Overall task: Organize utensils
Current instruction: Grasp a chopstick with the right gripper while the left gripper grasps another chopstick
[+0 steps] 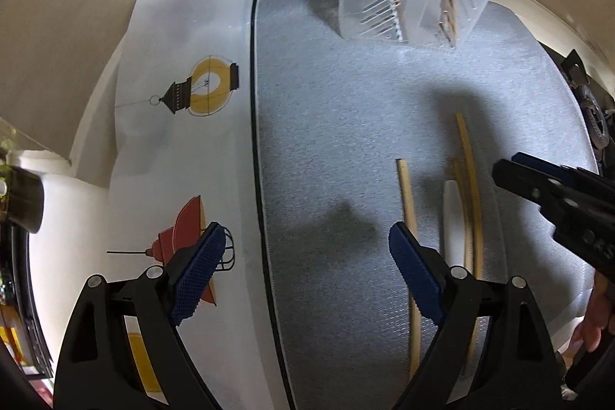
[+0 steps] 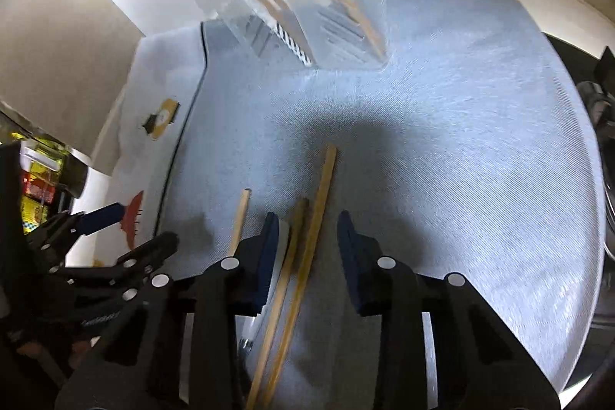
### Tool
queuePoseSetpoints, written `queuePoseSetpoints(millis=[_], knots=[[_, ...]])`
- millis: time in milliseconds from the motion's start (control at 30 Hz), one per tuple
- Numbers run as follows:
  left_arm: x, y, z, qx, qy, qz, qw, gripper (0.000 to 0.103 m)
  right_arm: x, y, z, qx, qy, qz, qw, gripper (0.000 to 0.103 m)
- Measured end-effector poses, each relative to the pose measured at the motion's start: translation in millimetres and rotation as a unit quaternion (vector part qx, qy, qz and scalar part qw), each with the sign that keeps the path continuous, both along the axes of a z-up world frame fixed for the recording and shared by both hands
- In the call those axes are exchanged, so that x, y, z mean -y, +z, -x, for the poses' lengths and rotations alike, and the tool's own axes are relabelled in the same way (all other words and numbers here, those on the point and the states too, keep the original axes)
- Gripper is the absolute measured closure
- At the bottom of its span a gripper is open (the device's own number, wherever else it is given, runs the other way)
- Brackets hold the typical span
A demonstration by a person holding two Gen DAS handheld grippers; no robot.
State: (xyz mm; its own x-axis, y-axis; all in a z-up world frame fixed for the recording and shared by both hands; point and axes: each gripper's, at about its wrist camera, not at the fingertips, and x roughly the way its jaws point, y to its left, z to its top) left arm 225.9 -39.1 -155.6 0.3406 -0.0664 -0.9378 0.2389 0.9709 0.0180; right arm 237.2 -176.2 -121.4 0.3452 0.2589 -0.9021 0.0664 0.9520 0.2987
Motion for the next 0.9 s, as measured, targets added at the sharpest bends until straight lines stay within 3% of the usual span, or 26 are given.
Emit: queuePoseSetpoints(millis=[233,367,467,733,900], knots=[[-6,-2,-4,-0.004,0.012,-0.002,0.9999,0.019,-12,-25,-22,-0.020,0.014,0.024,0.999,0.085],[-4,-2,-5,-0.005,0.010,0.001,0.9999,0.019,-22,-26,-26,-0.006,0.030,0.057,0.998,0.088],[1,-2,-7,-0.006,0.005,0.004,1.0000,0.019,-27,-25,-24,-0.001,0.037,0.075,0.996,0.096],[23,-3,-12,-0.031,-0.016,0.046,0.9983,0.019,3,-18,-6,-0.010,0.006,0.066,0.998,0.096],[44,-21,-26,-0.075,-0.030,0.061,0.9949,0.034,13,-20,4,-0.015,-0.006,0.063,0.998,0.096]])
